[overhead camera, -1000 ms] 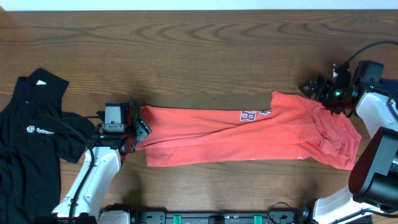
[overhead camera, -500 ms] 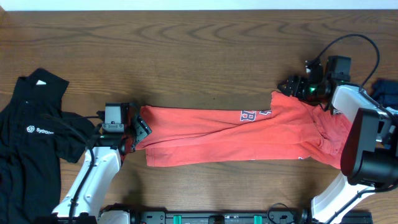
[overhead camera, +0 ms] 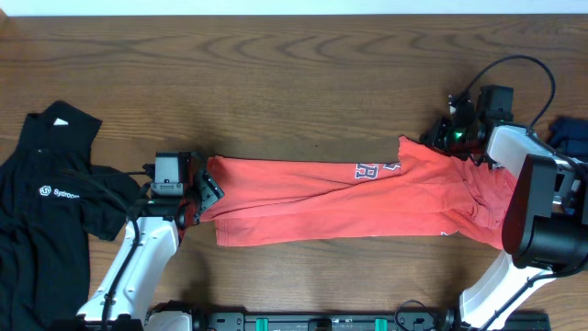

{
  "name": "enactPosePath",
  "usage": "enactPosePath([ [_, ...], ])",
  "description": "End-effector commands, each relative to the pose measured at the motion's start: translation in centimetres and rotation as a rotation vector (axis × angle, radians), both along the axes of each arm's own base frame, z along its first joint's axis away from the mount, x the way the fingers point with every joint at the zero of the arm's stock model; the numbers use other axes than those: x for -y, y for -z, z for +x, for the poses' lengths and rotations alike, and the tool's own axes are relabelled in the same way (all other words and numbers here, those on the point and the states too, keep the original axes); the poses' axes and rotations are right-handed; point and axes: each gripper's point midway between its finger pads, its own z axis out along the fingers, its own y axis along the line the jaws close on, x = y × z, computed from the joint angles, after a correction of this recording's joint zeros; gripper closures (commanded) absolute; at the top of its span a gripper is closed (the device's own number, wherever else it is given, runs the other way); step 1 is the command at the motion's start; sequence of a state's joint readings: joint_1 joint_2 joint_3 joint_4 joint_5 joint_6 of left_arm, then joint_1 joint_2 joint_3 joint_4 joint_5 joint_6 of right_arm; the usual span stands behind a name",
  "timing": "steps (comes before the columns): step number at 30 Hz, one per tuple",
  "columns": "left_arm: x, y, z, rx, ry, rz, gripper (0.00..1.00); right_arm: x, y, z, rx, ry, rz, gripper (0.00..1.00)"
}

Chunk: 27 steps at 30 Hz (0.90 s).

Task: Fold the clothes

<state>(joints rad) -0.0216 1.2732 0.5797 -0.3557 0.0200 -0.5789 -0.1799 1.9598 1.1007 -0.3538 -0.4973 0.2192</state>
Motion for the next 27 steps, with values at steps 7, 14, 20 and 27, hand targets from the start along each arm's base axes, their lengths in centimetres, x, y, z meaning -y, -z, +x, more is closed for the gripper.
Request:
enactPosePath([
  [7, -0.1, -0.2, 0.0, 0.009, -0.003, 0.0, 0.21, 0.6, -5.5, 1.3, 0.016, -0.047, -0.053, 0.99],
  [14, -0.1, -0.2, 0.0, 0.009, -0.003, 0.0, 0.21, 0.5, -11.6, 1.9, 0.099, -0.06, -0.078, 0.99],
  [20, -0.1, -0.2, 0.0, 0.009, -0.003, 0.0, 0.21, 0.1, -10.0, -0.5, -0.006, -0.094, -0.07, 0.25],
  [27, -0.1, -0.2, 0.0, 0.009, -0.003, 0.0, 0.2, -0.2, -6.6, -1.7, -0.11, -0.127, -0.053, 0.46],
])
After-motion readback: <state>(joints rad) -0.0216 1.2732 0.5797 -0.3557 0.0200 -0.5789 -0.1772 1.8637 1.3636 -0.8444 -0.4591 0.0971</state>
